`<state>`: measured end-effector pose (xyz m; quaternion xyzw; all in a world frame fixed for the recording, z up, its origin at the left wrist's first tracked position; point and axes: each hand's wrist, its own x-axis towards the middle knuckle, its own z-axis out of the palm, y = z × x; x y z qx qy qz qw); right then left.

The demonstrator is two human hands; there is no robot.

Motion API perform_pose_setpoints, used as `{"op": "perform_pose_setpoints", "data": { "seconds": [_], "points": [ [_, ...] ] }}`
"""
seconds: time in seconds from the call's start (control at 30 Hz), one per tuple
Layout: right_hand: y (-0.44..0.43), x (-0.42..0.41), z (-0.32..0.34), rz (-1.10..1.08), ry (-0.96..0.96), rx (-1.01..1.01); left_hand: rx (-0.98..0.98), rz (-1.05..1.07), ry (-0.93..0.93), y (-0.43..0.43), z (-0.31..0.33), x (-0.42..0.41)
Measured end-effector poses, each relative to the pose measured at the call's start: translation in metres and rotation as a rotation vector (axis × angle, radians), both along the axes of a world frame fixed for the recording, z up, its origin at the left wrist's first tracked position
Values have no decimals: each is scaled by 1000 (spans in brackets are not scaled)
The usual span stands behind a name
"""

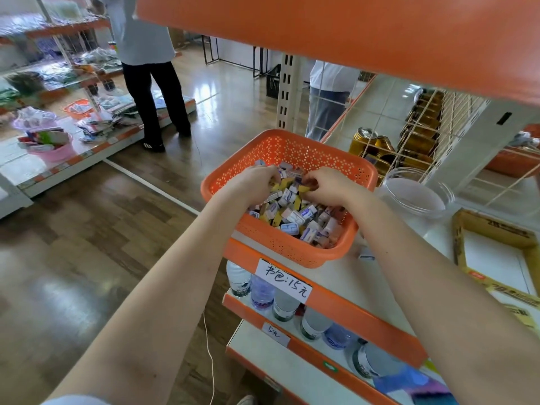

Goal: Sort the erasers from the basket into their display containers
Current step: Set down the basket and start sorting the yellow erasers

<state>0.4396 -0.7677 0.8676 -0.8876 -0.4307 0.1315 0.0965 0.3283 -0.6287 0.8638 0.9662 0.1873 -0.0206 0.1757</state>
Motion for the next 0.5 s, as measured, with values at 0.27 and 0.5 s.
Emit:
{"op": "perform_pose_setpoints", "data": {
  "seconds": [0.27, 0.5],
  "points": [
    [-2, 3, 0, -26, 53, 37, -98, 37, -207, 1, 3, -4],
    [-3, 7, -2, -102, -8, 138, -144, 80, -399, 2, 2, -5]
  ]
}}
